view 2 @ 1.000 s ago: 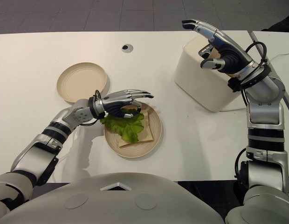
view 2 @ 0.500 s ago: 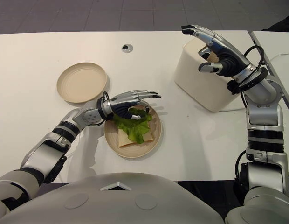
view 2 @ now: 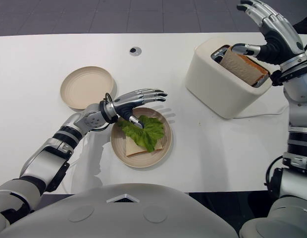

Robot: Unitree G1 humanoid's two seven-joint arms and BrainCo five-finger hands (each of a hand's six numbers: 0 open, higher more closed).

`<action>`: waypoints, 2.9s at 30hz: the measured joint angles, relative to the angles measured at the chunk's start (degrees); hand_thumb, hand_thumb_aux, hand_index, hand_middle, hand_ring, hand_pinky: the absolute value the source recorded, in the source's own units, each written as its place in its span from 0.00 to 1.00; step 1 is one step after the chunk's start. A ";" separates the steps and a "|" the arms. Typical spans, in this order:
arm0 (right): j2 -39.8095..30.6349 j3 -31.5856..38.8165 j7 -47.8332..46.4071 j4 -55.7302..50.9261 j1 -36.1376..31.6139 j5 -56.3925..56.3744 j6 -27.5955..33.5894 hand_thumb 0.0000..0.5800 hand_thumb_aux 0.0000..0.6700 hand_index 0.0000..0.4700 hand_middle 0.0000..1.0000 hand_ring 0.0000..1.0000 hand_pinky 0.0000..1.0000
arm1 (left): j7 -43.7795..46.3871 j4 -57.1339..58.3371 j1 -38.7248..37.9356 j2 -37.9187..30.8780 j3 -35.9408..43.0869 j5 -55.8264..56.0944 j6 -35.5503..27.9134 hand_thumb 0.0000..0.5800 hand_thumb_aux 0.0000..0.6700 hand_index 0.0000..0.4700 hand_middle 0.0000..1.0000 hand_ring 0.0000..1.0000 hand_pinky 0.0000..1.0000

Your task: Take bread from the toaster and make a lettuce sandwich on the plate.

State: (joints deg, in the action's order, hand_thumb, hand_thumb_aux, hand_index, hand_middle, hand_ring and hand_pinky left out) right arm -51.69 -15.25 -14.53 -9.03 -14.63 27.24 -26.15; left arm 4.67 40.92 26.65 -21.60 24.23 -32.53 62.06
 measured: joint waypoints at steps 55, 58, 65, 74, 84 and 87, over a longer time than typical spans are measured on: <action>25.60 39.55 -33.84 -8.65 -4.46 -23.68 0.90 1.00 1.00 1.00 1.00 1.00 1.00 | 65.14 -27.84 -15.93 -0.71 -10.61 63.22 -12.55 0.00 0.00 0.00 0.00 0.00 0.00; 25.54 39.55 -31.51 -8.45 -4.36 -20.18 0.19 1.00 1.00 1.00 1.00 1.00 1.00 | 67.58 -26.18 -16.94 -0.86 -8.09 58.96 -12.09 0.00 0.00 0.00 0.00 0.00 0.00; 25.54 39.54 -28.29 -8.55 -4.36 -15.88 -0.54 1.00 1.00 1.00 1.00 1.00 1.00 | 73.83 -25.56 -20.32 -1.95 -2.49 57.52 -12.77 0.00 0.00 0.00 0.00 0.00 0.00; 24.88 39.06 -24.96 -8.68 -4.13 -13.44 -0.89 1.00 1.00 1.00 0.94 0.94 0.94 | 69.38 -9.04 -13.84 1.79 -1.73 47.77 -6.45 0.00 0.00 0.00 0.00 0.00 0.00; 24.71 36.78 -17.56 -8.60 -3.94 -10.29 -6.36 0.00 0.00 0.00 0.00 0.00 0.00 | 63.17 -2.84 -10.93 2.71 -0.81 45.15 -0.58 0.18 0.09 0.09 0.00 0.00 0.00; 28.17 31.90 -6.51 -9.15 -6.60 -7.95 -9.07 0.00 0.00 0.00 0.00 0.00 0.00 | 60.91 -0.77 -9.97 1.77 -1.18 43.84 -0.58 0.10 0.05 0.05 0.00 0.00 0.00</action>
State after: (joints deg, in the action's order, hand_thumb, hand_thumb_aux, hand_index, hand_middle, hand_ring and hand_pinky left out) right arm -23.52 16.66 -21.03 -18.17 -21.23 19.28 -35.21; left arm 65.58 40.15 16.68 -19.83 23.06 11.31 61.48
